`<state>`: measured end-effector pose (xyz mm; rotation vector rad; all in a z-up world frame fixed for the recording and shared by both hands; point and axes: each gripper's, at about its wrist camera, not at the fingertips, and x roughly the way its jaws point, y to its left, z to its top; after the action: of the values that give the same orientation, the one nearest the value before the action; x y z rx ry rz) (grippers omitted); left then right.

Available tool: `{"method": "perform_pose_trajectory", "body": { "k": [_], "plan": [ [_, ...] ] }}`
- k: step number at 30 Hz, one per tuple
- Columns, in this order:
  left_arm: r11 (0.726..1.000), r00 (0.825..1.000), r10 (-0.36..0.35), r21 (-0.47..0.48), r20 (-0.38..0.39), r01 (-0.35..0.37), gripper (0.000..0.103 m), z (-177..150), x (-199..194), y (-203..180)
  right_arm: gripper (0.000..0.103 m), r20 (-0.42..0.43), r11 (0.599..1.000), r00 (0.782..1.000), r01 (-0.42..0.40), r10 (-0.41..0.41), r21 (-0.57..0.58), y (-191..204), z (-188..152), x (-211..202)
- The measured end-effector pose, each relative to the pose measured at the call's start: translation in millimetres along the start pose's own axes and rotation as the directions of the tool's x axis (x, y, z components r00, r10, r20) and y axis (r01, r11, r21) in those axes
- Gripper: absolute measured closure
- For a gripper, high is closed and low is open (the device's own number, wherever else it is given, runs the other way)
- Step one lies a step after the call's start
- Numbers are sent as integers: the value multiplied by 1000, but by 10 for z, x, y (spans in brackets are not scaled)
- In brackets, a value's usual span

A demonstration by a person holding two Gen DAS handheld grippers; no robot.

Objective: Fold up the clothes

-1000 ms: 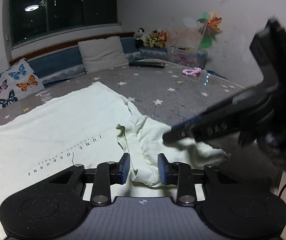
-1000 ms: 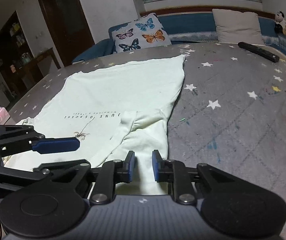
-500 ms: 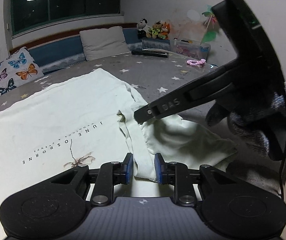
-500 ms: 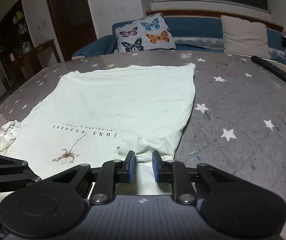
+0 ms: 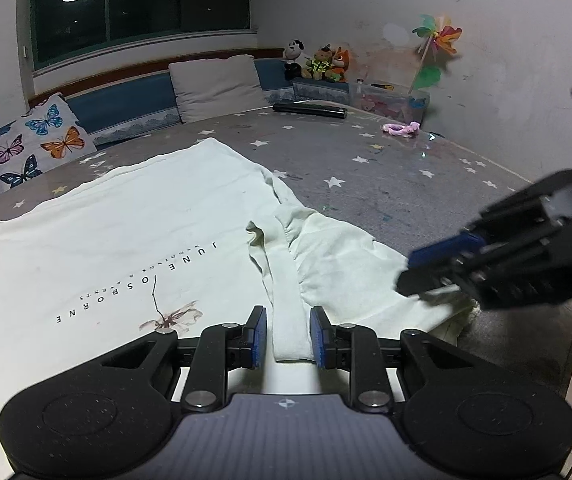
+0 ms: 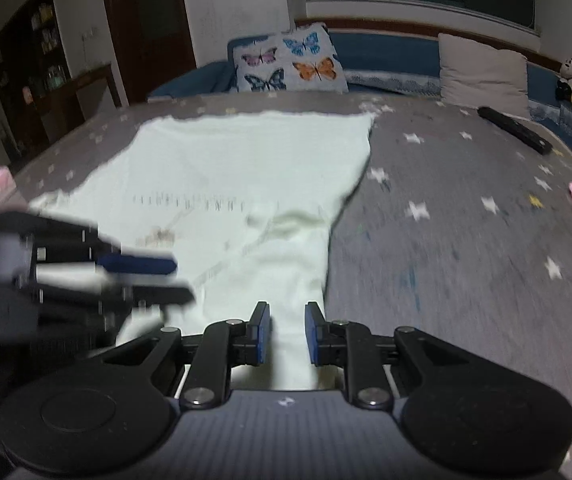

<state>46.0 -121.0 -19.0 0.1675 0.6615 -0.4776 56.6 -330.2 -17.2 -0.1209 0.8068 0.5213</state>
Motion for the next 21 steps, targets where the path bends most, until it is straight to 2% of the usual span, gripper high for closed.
{"method": "perform_pose_trajectory", "body": {
  "k": [5, 10, 13, 17, 21],
  "plan": [
    [1000, 1000, 9, 0, 6, -9, 75, -24, -68, -5, 84, 6, 1000, 1000, 15, -15, 7, -1, -89, -160],
    [1000, 1000, 26, -6, 10, -26, 75, -68, -181, 12, 84, -14, 1000, 1000, 19, -19, -15, 65, -149, -152],
    [999, 999, 42, -23, 19, -41, 66, -108, -297, 74, 84, 15, 999, 1000, 20, -20, -35, 131, -115, -201],
    [995, 996, 83, -56, 31, -81, 59, -181, -479, 176, 84, 52, 999, 999, -4, 7, -52, 235, -41, -189],
    [982, 987, 154, -113, 40, -148, 59, -300, -736, 361, 83, 15, 998, 1000, -24, 26, -66, 311, -38, -51]
  ]
}}
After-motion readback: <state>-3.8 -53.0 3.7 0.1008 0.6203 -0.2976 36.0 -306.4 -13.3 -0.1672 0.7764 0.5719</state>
